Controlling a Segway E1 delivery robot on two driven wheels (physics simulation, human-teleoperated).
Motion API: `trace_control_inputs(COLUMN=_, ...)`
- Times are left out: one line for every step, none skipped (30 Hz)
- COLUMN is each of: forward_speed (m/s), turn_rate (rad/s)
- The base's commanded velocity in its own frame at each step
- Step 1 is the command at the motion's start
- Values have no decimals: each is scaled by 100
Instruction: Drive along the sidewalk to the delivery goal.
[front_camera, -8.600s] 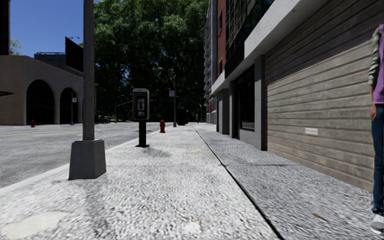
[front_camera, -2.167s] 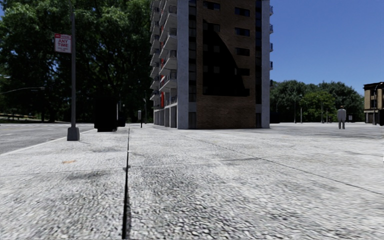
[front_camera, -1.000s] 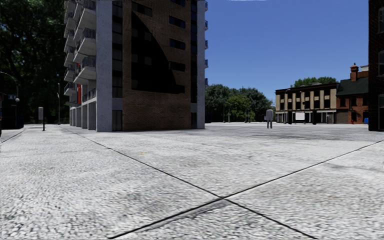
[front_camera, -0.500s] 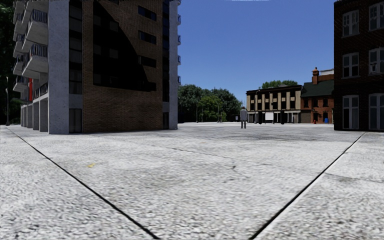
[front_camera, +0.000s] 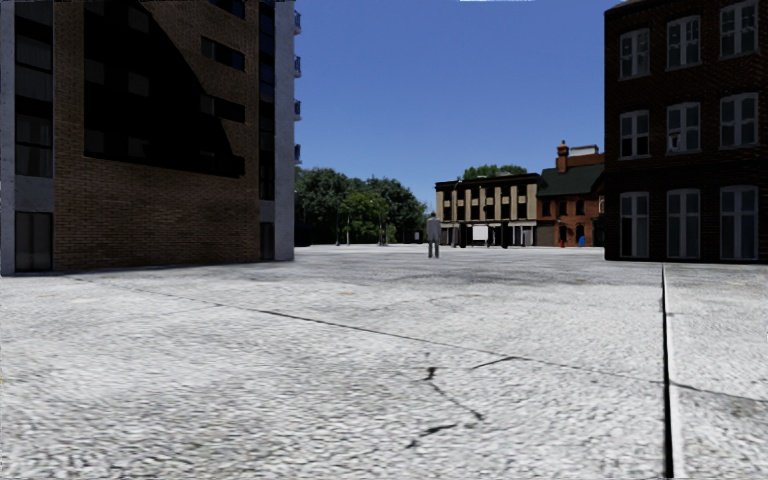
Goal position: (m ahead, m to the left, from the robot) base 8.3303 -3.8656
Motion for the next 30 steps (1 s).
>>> trace_control_inputs(forward_speed=200, turn_rate=-41)
trace_control_inputs(forward_speed=200, turn_rate=-41)
trace_control_inputs(forward_speed=200, turn_rate=-41)
trace_control_inputs(forward_speed=200, turn_rate=-41)
trace_control_inputs(forward_speed=200, turn_rate=-41)
trace_control_inputs(forward_speed=200, turn_rate=-41)
trace_control_inputs(forward_speed=200, turn_rate=-41)
trace_control_inputs(forward_speed=200, turn_rate=-41)
trace_control_inputs(forward_speed=200, turn_rate=-41)
trace_control_inputs(forward_speed=200, turn_rate=-41)
trace_control_inputs(forward_speed=200, turn_rate=-41)
trace_control_inputs(forward_speed=200, turn_rate=-41)
trace_control_inputs(forward_speed=200, turn_rate=-41)
trace_control_inputs(forward_speed=200, turn_rate=-41)
trace_control_inputs(forward_speed=200, turn_rate=-41)
trace_control_inputs(forward_speed=200, turn_rate=-41)
trace_control_inputs(forward_speed=200, turn_rate=-41)
trace_control_inputs(forward_speed=200, turn_rate=-41)
trace_control_inputs(forward_speed=200, turn_rate=-41)
trace_control_inputs(forward_speed=200, turn_rate=-41)
trace_control_inputs(forward_speed=200, turn_rate=-41)
trace_control_inputs(forward_speed=200, turn_rate=-41)
trace_control_inputs(forward_speed=200, turn_rate=-41)
trace_control_inputs(forward_speed=200, turn_rate=-41)
trace_control_inputs(forward_speed=200, turn_rate=-41)
trace_control_inputs(forward_speed=200, turn_rate=-41)
trace_control_inputs(forward_speed=200, turn_rate=-41)
trace_control_inputs(forward_speed=200, turn_rate=-41)
trace_control_inputs(forward_speed=200, turn_rate=-41)
trace_control_inputs(forward_speed=200, turn_rate=-41)
